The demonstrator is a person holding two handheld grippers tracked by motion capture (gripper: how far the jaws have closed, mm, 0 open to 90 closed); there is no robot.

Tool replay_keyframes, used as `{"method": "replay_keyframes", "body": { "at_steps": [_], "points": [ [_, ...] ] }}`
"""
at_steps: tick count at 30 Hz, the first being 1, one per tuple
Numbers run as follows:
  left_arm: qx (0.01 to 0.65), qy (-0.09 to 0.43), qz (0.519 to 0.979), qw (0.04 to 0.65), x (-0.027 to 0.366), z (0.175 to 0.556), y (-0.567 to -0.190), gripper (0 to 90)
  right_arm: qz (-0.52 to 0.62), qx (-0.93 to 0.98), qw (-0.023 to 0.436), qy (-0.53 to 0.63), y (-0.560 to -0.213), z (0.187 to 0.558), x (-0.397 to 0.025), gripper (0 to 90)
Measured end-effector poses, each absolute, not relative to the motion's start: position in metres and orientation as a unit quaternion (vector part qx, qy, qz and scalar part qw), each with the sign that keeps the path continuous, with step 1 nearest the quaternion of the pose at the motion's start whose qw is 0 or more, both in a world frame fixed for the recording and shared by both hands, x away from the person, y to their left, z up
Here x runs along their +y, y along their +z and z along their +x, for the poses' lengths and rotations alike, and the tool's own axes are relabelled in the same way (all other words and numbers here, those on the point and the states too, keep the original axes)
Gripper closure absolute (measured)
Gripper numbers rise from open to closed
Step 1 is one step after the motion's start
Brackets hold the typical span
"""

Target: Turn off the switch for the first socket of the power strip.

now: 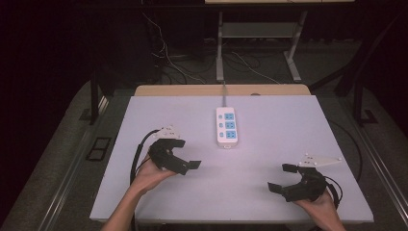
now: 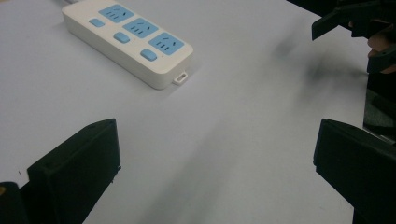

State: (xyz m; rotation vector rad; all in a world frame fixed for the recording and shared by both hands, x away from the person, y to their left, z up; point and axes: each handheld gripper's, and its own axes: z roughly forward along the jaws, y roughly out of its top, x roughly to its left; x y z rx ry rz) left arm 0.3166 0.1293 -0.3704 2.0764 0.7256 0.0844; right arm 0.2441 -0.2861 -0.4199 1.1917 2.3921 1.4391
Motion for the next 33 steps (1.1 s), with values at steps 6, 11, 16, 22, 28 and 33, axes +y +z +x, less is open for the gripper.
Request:
{"method": "replay_keyframes", "body": {
  "at_steps": [6,11,16,22,28,33],
  "points": [
    [0.289,0.034,0.845,0.448,0.123,0.326,-0.366,0.0,0.391,0.788,0.053,0.472,-0.420,0.244,-0.286,0.8],
    [0.286,0.035,0.848,0.446,0.120,0.331,-0.363,0.0,0.390,0.789,0.052,0.471,-0.420,0.244,-0.286,0.8],
    [0.281,0.036,0.852,0.441,0.116,0.338,-0.358,0.0,0.390,0.789,0.053,0.471,-0.420,0.244,-0.287,0.8],
    [0.276,0.035,0.854,0.439,0.112,0.346,-0.353,0.0,0.390,0.789,0.054,0.471,-0.420,0.244,-0.287,0.8],
    [0.272,0.036,0.857,0.436,0.107,0.353,-0.350,0.0,0.390,0.789,0.053,0.472,-0.420,0.244,-0.287,0.8],
    [0.269,0.035,0.859,0.434,0.103,0.359,-0.348,0.0,0.390,0.789,0.054,0.472,-0.420,0.244,-0.287,0.8]
  ]
}}
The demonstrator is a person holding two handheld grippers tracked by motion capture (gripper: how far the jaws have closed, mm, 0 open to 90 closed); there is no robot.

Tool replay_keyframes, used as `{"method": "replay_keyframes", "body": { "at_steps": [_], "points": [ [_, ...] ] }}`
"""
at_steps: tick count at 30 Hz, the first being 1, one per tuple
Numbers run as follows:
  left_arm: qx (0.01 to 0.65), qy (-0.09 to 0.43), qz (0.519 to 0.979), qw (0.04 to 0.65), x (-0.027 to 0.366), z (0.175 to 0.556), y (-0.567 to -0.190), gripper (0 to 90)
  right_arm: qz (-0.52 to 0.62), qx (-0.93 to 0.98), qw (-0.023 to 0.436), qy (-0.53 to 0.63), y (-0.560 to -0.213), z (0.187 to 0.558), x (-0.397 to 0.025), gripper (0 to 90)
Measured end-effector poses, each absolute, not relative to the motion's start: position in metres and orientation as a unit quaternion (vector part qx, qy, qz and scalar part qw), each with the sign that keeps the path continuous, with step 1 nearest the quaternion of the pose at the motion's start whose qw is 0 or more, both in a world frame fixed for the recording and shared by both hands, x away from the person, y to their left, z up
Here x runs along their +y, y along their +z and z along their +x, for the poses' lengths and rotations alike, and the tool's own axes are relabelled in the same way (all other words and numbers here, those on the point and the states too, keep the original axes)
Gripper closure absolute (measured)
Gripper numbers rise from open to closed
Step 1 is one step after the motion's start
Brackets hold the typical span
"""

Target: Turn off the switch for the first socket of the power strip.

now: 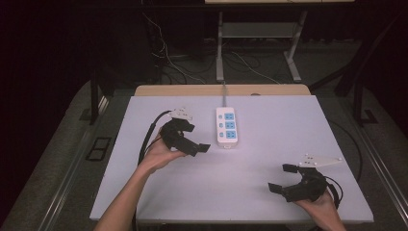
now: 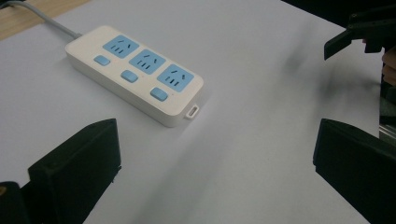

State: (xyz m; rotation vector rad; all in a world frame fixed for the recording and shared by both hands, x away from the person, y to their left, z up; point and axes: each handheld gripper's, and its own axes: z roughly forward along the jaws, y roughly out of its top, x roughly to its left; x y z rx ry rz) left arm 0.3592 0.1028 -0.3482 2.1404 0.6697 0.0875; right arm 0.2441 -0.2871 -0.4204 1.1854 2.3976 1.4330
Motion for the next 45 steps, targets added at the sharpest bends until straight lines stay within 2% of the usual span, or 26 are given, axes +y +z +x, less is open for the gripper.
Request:
{"method": "replay_keyframes", "body": {
  "at_steps": [20,45],
  "points": [
    [0.267,0.036,0.865,0.423,0.087,0.390,-0.341,0.0,0.392,0.789,0.055,0.471,-0.420,0.244,-0.289,0.8],
    [0.278,0.041,0.875,0.393,0.072,0.433,-0.351,0.0,0.392,0.788,0.056,0.472,-0.420,0.244,-0.291,0.8]
  ]
}}
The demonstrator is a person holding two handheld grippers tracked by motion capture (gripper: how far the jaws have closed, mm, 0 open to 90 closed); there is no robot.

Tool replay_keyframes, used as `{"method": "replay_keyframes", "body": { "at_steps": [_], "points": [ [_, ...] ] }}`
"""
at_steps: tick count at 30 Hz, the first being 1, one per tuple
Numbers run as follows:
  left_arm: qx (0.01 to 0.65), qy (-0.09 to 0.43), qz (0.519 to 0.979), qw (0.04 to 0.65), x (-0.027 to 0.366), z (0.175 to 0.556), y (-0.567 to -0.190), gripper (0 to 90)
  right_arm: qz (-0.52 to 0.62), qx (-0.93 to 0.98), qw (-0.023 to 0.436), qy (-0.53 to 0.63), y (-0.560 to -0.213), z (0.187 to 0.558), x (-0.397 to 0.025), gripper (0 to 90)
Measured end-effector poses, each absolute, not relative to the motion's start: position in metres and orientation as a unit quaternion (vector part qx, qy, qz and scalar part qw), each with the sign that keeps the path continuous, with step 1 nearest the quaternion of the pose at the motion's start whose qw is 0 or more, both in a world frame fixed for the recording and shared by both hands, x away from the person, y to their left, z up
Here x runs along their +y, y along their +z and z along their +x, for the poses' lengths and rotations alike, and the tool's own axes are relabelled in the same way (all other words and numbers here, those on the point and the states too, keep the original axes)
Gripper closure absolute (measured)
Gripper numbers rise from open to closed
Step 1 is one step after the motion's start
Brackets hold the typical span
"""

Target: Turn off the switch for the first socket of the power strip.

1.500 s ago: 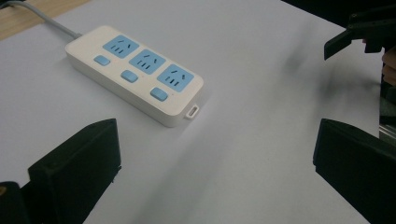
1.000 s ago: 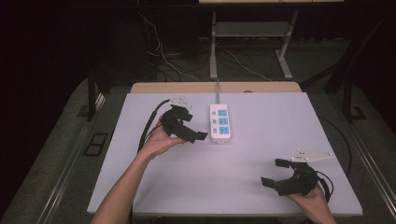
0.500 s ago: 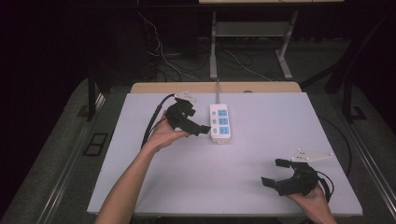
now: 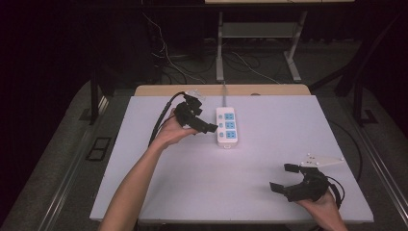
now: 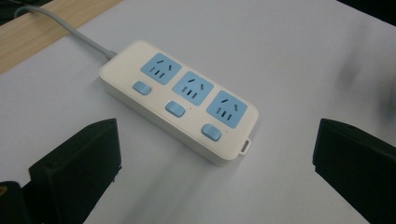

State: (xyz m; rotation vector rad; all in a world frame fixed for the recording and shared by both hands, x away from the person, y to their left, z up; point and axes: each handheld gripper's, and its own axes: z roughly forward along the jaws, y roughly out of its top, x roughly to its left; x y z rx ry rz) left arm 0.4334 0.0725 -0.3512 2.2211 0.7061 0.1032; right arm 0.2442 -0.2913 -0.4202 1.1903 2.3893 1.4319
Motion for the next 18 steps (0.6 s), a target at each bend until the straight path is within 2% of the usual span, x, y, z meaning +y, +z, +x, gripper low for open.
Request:
{"method": "replay_keyframes", "body": {
  "at_steps": [18],
  "points": [
    [0.284,0.048,0.885,0.365,0.058,0.466,-0.351,0.4,0.393,0.786,0.055,0.473,-0.420,0.244,-0.293,0.8]
  ]
}}
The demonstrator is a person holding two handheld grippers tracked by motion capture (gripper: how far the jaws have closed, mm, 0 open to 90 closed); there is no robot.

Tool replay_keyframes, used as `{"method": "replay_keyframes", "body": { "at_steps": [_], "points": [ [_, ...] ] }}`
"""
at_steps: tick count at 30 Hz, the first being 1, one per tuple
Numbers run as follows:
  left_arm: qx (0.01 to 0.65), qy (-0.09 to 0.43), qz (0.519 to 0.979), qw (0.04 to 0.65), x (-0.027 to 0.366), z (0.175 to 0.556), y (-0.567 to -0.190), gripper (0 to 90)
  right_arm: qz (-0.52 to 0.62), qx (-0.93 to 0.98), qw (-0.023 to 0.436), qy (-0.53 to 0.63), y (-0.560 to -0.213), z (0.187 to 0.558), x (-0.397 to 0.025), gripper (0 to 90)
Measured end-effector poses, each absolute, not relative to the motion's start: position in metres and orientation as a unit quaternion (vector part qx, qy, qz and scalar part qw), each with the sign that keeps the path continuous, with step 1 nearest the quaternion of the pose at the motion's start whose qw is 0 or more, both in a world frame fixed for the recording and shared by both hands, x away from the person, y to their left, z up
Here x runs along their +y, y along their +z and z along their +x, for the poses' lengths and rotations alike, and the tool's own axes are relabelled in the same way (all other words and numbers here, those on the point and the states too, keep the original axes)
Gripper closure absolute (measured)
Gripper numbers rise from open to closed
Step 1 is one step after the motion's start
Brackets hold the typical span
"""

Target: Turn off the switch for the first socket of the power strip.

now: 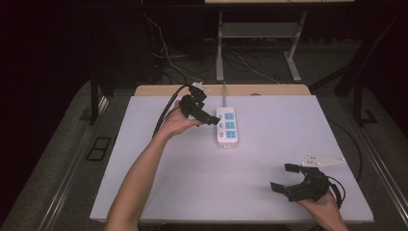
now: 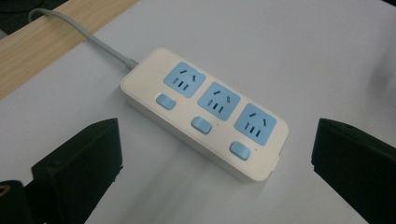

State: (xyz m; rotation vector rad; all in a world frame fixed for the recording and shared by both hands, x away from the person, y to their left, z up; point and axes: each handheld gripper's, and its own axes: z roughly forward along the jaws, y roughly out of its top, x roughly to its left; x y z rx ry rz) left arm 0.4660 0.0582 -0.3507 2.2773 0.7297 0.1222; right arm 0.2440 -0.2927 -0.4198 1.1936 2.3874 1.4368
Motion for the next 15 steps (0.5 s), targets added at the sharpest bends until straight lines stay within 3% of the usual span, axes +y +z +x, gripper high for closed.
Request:
{"method": "replay_keyframes", "body": {
  "at_steps": [15],
  "points": [
    [0.285,0.046,0.888,0.357,0.034,0.488,-0.360,6.8,0.392,0.787,0.056,0.474,-0.419,0.244,-0.295,0.8]
  ]
}}
